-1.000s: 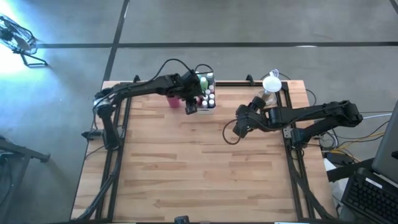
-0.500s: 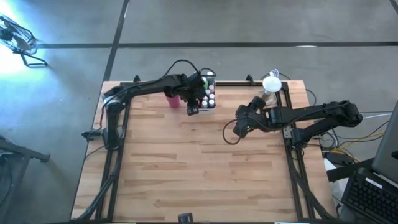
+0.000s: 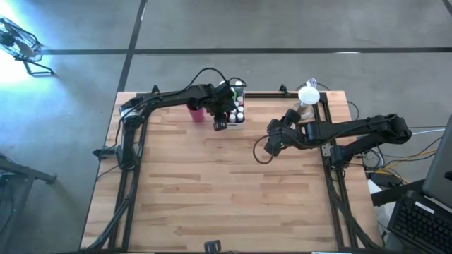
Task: Pick & Place Paint Supplies
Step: Put the orange paint bottle into the white bin, then return to Home Position
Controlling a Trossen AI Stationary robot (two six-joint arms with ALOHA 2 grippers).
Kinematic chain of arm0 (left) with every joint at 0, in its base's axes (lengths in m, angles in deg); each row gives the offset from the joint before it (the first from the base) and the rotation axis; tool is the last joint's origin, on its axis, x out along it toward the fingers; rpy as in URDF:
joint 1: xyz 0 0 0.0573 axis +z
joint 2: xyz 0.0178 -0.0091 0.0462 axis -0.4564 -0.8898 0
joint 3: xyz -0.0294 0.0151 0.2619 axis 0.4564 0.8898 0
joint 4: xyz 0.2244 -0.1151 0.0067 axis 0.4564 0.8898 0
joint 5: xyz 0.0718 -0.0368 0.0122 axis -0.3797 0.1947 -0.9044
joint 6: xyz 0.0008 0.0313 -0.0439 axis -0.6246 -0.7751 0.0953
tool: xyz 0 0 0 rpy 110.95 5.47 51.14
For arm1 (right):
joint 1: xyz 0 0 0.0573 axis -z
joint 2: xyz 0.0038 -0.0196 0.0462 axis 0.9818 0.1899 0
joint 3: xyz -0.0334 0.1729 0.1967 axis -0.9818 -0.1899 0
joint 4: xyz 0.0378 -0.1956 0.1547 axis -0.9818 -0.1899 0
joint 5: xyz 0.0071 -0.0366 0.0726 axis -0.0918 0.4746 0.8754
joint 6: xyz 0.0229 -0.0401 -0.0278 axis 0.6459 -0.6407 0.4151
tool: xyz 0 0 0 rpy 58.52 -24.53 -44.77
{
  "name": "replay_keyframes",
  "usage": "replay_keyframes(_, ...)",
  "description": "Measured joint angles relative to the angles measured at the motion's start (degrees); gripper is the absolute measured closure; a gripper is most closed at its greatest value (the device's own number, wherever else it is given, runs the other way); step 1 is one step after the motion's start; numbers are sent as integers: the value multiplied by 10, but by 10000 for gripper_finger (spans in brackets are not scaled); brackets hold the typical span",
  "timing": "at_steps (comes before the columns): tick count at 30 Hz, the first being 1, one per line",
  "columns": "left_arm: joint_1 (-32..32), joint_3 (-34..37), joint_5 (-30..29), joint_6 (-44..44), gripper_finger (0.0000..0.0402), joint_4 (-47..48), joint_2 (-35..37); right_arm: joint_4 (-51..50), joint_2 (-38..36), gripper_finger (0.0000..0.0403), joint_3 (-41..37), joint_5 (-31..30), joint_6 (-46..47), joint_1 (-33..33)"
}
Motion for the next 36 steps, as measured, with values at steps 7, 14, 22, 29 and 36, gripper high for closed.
replay_keyframes(7, 0, -7, 1, -5, 210, 1, -2, 0, 0, 187, 0, 0, 0, 0)
replay_keyframes(14, 0, -21, -22, -7, 181, 5, -2, 0, 0, 170, 0, 0, -2, 0)
replay_keyframes(22, 0, -79, -53, -26, 180, 79, -2, 0, 0, 152, 0, 0, -4, 0)
replay_keyframes(29, -4, -166, -81, 18, 180, 214, 46, 51, 0, 172, 0, -35, -50, 0)
replay_keyframes(36, -69, -118, -17, 40, 208, 125, 179, 154, -1, 238, 12, 14, -128, -1)
